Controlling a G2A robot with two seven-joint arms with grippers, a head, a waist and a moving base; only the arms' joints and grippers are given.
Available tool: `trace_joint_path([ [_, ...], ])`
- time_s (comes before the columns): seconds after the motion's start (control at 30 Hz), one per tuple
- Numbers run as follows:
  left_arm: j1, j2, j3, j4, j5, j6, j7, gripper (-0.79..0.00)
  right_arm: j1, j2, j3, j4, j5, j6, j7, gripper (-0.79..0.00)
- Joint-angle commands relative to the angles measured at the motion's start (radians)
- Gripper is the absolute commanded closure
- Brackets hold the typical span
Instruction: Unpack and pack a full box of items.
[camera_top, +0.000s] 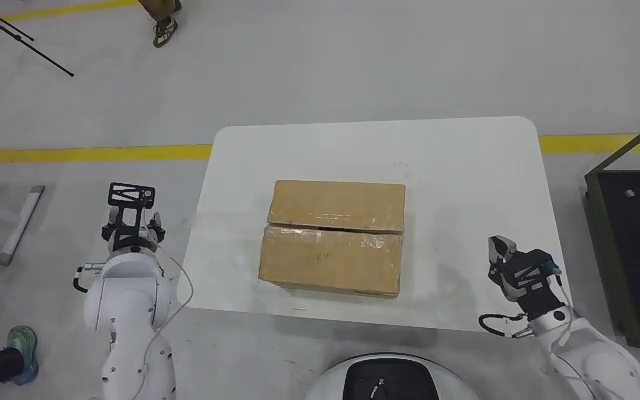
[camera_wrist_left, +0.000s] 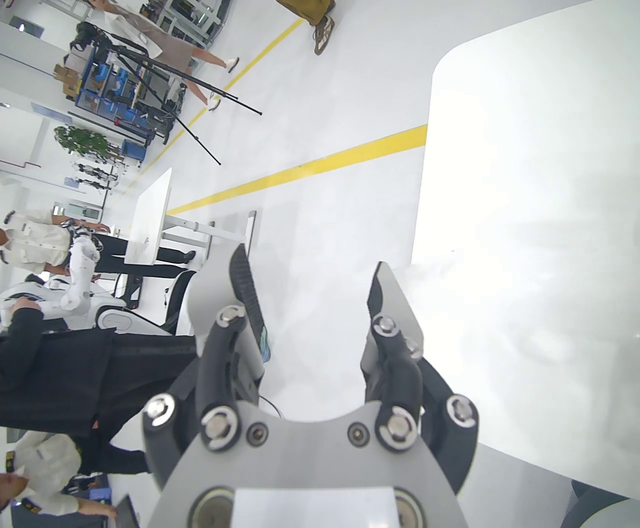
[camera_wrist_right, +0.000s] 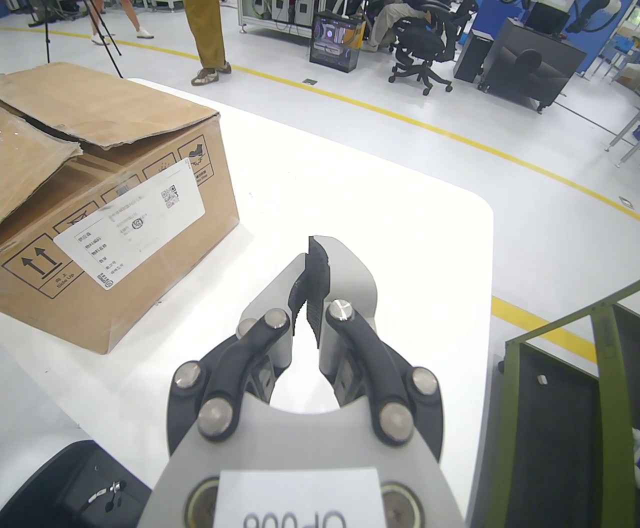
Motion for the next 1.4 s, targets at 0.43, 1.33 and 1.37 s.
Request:
trace_joint_path([
  [0.43,0.105,-0.002,0.087,-0.206,-0.126,-0.094,0.063,-0.785,-0.008,-0.003,0.001,-0.004,0.008,-0.005,-0.002,0.0],
  [1.33,-0.082,-0.049,0.729,-0.029,0.177,-0.225,-0.003,-0.785,-0.044,-0.007,0.026,-0.006,0.02,0.01,-0.03,0.0],
  [1.37,-0.09,-0.05,0.733,-0.02,0.189,-0.229,-0.003,-0.785,-0.044,-0.008,0.026,-0.006,0.02,0.01,-0.031,0.0],
])
